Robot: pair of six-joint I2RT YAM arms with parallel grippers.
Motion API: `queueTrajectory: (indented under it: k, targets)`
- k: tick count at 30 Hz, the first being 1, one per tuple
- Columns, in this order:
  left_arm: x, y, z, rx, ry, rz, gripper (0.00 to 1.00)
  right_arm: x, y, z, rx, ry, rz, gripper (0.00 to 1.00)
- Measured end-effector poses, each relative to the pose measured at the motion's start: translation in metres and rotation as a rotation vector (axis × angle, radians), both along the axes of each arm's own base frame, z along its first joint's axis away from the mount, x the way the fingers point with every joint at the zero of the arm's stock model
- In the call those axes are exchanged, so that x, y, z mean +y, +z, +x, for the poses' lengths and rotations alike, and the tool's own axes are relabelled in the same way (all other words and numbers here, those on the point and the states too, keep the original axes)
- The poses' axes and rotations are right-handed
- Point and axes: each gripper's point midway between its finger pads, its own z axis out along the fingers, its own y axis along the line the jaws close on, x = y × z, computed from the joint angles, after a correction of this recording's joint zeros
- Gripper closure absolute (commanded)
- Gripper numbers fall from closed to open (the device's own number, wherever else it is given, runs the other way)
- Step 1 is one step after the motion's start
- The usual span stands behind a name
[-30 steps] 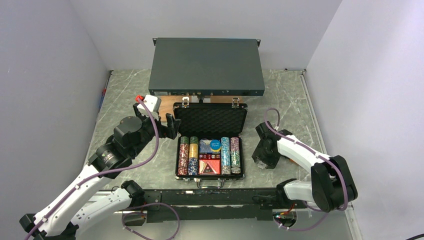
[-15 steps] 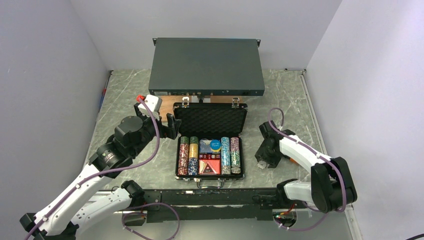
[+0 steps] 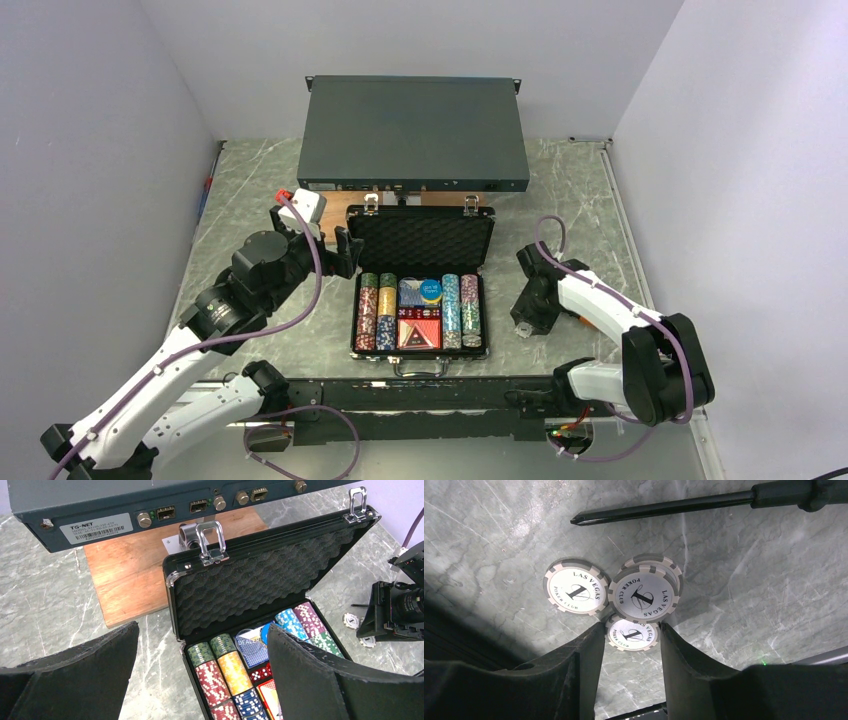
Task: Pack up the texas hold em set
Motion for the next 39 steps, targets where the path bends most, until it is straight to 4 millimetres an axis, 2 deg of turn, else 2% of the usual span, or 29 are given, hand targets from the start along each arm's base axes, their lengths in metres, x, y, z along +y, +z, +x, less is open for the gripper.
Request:
queueTrajectory:
  k: [2, 8, 14, 19, 26, 28, 34, 39]
  targets:
    - [0.0, 0.0, 0.0, 0.0, 0.0, 0.0, 0.01, 0.001, 0.0, 0.0, 0.0, 0.001, 0.002, 0.58]
    - [0.0, 0.0, 0.0, 0.0, 0.0, 0.0, 0.01, 0.002, 0.0, 0.0, -0.003, 0.002, 0.002, 0.84]
    - [0.0, 0.0, 0.0, 0.0, 0.0, 0.0, 0.0, 0.009, 0.002, -0.002, -0.005, 0.016, 0.021, 1.0]
    - [0.0, 0.0, 0.0, 0.0, 0.0, 0.0, 0.0, 0.019, 0.012, -0.008, -0.008, 0.013, 0.07, 1.0]
    - [-0.001, 0.0, -0.001, 0.001, -0.006, -0.001, 0.0, 0.02, 0.032, 0.003, -0.063, 0.0, 0.074, 1.0]
    - [-0.001, 0.0, -0.001, 0.001, -0.007, -0.001, 0.01, 0.015, 0.034, 0.006, -0.073, -0.019, 0.059, 1.0]
    - [-0.001, 0.0, -0.001, 0.001, -0.007, -0.001, 0.0, -0.017, 0.034, 0.014, -0.083, -0.11, 0.001, 1.0]
    - [-0.001, 0.0, -0.001, 0.001, -0.007, -0.001, 0.01, -0.023, 0.029, 0.014, -0.06, -0.089, -0.023, 1.0]
